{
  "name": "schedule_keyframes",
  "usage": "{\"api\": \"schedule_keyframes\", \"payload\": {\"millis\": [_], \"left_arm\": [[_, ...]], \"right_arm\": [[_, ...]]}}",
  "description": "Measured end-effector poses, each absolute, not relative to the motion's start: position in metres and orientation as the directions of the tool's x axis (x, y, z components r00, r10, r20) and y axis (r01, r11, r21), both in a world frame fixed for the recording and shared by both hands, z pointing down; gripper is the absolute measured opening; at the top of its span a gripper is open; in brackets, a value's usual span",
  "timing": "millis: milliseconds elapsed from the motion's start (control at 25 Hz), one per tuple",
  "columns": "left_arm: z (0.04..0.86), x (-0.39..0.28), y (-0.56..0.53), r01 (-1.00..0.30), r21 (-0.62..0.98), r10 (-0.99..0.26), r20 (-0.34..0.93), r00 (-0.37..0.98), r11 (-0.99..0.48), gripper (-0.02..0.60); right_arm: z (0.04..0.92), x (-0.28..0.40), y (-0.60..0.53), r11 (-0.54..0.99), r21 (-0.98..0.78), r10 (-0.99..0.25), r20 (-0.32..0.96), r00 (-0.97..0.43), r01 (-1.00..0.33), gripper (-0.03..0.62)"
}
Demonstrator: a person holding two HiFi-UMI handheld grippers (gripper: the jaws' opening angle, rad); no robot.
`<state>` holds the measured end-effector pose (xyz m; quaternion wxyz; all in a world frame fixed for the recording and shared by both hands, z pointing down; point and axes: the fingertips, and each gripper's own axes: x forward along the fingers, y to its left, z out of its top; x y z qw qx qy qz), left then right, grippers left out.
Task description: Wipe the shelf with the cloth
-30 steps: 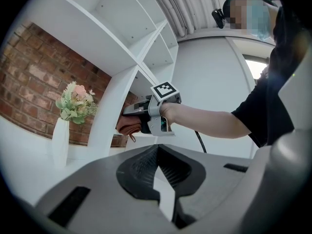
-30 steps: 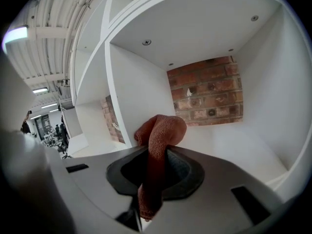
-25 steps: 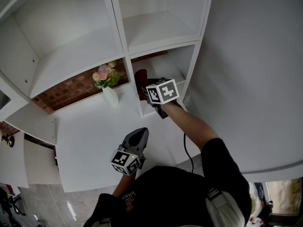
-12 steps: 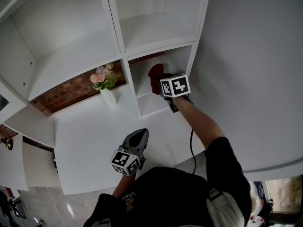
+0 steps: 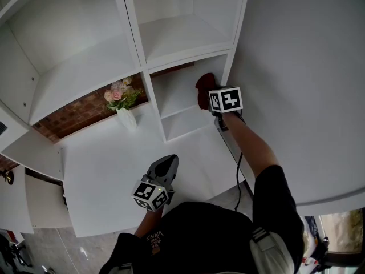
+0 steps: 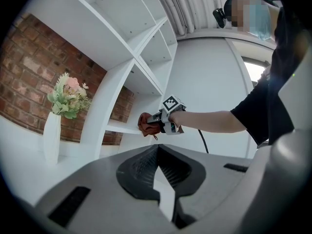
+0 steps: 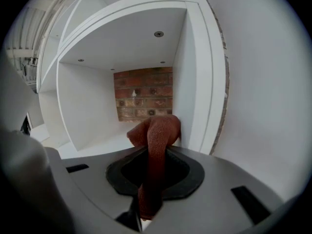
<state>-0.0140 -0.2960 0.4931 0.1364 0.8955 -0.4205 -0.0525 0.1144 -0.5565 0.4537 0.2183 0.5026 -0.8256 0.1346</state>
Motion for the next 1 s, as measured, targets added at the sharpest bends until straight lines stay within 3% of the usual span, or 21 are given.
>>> {"api": "schedule_keyframes", "payload": {"millis": [200,480,1000], "left_arm": [[0.493,-0.006,-0.297,-0.726,0.289,-0.753,0.022,0.657,-0.624,0.006],[0.493,-0.004,-0.297,-0.727,0.285,-0.753,0.028,0.658,-0.625,0.006],[0.486,-0.003,-0.298,-0.743,0.26,-0.765,0.029,0.644,-0.616,0.006]], "right_arm": [[0.457,0.127,-0.553,0.452,0.093,-0.785,0.514,-0.346,-0.887,0.057],[0.461,0.131,-0.551,0.439,0.098,-0.794,0.508,-0.335,-0.893,0.057],[0.427,0.11,-0.521,0.502,0.13,-0.828,0.355,-0.433,-0.855,0.057]]}}
